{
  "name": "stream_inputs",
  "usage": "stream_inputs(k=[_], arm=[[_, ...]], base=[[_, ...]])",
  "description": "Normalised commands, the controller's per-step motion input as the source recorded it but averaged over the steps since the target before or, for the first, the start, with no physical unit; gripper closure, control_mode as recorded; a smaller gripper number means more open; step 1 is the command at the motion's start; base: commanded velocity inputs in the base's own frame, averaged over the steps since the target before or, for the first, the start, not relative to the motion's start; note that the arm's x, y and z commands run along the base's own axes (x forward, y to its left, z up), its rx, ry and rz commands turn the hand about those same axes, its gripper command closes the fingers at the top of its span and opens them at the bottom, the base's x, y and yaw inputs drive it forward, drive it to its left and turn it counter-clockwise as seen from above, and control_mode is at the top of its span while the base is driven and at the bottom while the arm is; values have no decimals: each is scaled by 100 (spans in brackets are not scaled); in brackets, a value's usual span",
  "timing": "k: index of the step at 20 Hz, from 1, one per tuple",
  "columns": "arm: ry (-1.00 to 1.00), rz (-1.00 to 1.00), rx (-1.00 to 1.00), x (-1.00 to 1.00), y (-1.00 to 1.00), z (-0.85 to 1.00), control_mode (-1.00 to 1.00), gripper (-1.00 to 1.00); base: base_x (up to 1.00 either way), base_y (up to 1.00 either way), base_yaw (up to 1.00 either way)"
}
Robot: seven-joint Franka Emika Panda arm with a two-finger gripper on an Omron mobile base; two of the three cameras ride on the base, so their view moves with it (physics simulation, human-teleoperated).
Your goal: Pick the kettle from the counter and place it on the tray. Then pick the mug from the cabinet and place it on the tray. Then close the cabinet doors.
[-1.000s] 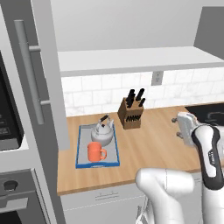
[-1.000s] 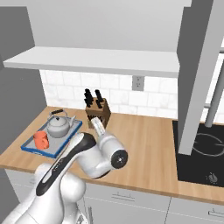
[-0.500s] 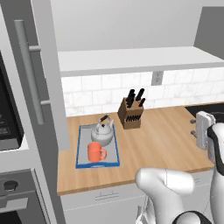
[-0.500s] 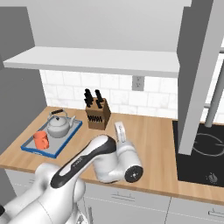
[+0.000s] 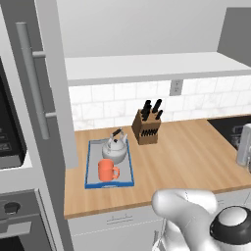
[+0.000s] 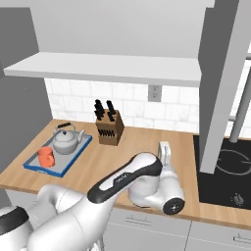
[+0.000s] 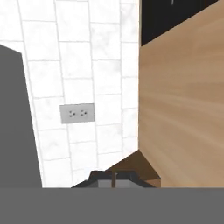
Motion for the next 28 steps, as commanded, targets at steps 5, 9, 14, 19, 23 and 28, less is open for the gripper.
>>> stream_inputs(k=[5, 9, 14, 19, 23, 28], arm=[[-25, 1, 35, -5, -68, 20, -100, 100], [-26, 0, 39, -1, -72, 40, -100, 100], [-37, 0, 30, -3, -63, 34, -100, 100], [-47, 0, 18, -1, -35, 24, -100, 100], [-55, -1, 5, 0, -36, 1, -100, 100], [-21, -5, 4, -5, -29, 9, -100, 100]], base=[[0, 0, 0], [0, 0, 0], [0, 0, 0], [0, 0, 0], [0, 0, 0], [0, 0, 0]])
